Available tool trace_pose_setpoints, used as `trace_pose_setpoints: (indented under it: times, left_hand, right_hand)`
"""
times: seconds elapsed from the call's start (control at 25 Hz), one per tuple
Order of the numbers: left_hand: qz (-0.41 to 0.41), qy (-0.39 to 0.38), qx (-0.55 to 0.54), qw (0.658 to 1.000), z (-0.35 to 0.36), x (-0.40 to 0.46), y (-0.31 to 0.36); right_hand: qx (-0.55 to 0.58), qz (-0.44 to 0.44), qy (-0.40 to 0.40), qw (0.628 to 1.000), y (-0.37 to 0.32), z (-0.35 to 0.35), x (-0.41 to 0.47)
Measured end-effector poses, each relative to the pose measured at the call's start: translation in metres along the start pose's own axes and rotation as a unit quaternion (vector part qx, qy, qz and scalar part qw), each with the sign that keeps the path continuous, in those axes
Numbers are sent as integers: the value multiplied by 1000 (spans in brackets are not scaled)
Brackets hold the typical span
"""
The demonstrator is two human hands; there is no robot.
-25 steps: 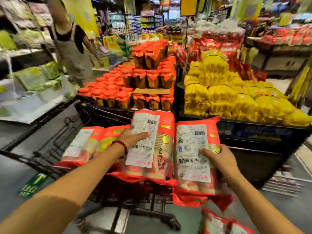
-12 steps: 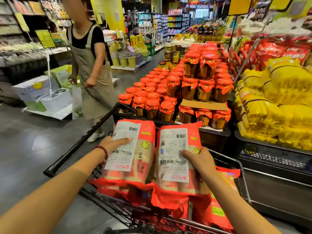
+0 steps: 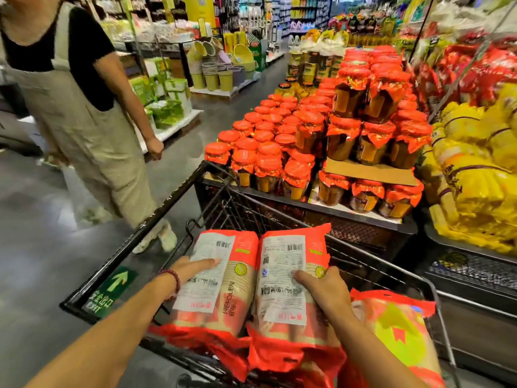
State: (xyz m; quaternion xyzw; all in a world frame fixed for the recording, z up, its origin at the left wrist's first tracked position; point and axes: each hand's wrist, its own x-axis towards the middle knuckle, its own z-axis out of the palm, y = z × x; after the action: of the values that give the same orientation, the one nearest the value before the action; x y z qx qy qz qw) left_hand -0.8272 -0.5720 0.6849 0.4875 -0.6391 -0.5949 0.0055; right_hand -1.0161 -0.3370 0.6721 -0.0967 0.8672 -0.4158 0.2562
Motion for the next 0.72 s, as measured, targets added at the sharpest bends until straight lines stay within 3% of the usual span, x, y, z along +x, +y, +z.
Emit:
trace_pose_setpoints:
  times: [0.12,0.24,0.32,0.4,0.48,0.56,0.64,0.72]
  left_hand:
    - [5,-27,22,999,-7,13,-6]
    - [8,-84,180,980,-18,19,-1]
    - [-2,-112,293,950,-23,26,8]
    - [20,-144,426,893,-23,29,23]
    - [59,-104,555,823,-20,27,44]
    - [128,7,630,766,-12,17,74]
    - [240,99,645,719,4,1,111]
    - [349,143,623,685,23,-12,151]
  right_hand:
    - [-24,2,-9,1000,-3,7,-1]
    - [-47,17,-10,999,-10,11,-5]
    - [-71,25,-10,997,-16,10,-10]
    - [-153,33,-23,987,-24,3,-13]
    - [-288,21,-4,958,-34,-2,-15]
    - [-383,-23,48,922,-51,-11,-17]
    - [-440,-99,137,882,-74,-34,-19]
    - [-467,-170,228,838,-97,-69,-21]
